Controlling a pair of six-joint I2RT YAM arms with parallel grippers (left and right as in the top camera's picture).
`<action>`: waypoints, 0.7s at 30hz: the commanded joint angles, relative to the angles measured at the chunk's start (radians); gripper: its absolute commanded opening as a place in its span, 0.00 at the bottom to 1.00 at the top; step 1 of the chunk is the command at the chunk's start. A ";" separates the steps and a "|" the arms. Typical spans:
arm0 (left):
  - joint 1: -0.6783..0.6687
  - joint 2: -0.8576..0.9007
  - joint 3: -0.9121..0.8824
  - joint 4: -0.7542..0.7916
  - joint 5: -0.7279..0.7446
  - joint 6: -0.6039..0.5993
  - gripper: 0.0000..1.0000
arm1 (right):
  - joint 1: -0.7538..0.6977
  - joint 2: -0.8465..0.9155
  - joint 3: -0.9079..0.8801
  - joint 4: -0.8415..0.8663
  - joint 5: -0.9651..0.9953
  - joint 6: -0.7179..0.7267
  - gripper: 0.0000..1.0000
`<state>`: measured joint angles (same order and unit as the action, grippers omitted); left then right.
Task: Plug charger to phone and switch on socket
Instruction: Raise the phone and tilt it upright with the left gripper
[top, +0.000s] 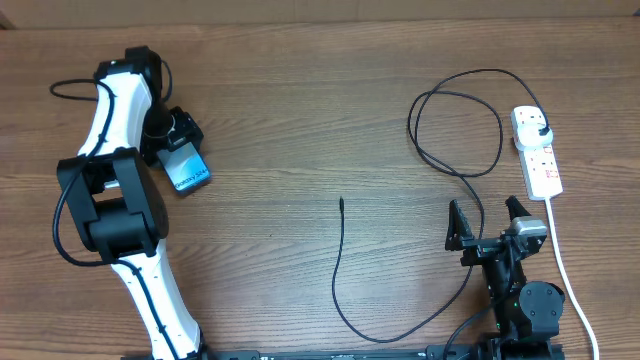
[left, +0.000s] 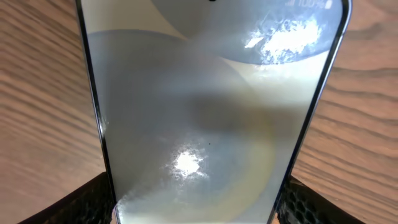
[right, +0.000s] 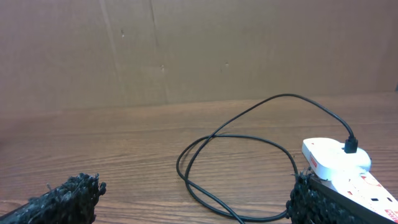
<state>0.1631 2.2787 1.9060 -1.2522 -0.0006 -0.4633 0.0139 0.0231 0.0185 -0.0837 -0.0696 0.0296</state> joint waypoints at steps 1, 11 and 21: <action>-0.006 0.002 0.063 -0.027 -0.006 0.019 0.04 | 0.004 -0.011 -0.011 0.003 0.014 -0.001 1.00; -0.006 0.002 0.182 -0.130 0.063 0.018 0.04 | 0.004 -0.011 -0.011 0.003 0.014 -0.001 1.00; -0.006 0.002 0.213 -0.132 0.477 0.011 0.04 | 0.004 -0.011 -0.011 0.003 0.014 -0.001 1.00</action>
<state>0.1631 2.2787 2.0880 -1.3834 0.2714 -0.4637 0.0139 0.0231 0.0185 -0.0834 -0.0700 0.0296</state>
